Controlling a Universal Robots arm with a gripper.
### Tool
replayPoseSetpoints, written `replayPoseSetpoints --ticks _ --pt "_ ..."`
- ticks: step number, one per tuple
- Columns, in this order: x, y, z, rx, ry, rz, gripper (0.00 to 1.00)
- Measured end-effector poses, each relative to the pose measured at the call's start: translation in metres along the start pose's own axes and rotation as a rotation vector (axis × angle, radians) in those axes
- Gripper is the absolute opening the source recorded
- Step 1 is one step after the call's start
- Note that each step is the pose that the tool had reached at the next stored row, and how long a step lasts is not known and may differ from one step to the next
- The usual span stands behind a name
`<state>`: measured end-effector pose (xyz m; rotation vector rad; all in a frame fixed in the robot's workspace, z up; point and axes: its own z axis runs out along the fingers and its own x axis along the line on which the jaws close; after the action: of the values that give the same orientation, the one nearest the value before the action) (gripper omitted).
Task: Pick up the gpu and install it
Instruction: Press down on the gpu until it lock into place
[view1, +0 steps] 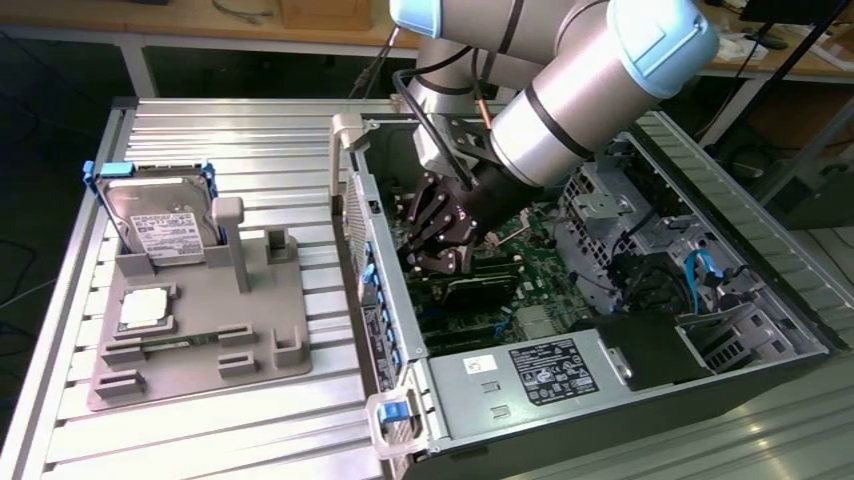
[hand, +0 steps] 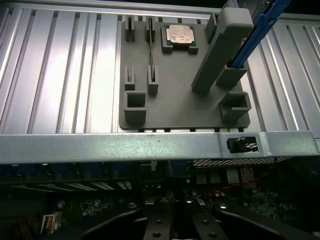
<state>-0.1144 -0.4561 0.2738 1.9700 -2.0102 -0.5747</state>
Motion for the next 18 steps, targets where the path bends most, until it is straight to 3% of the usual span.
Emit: replayPoseSetpoints --ticks 13,16,18 --pt "0.0044 -0.0003 -0.0001 0.0004 -0.0025 -0.001 0.11" --pt "-0.0015 0.0002 0.0000 -0.0004 0.0059 0.003 0.11" --pt "-0.0053 0.0000 0.0005 -0.0001 0.0086 0.004 0.11"
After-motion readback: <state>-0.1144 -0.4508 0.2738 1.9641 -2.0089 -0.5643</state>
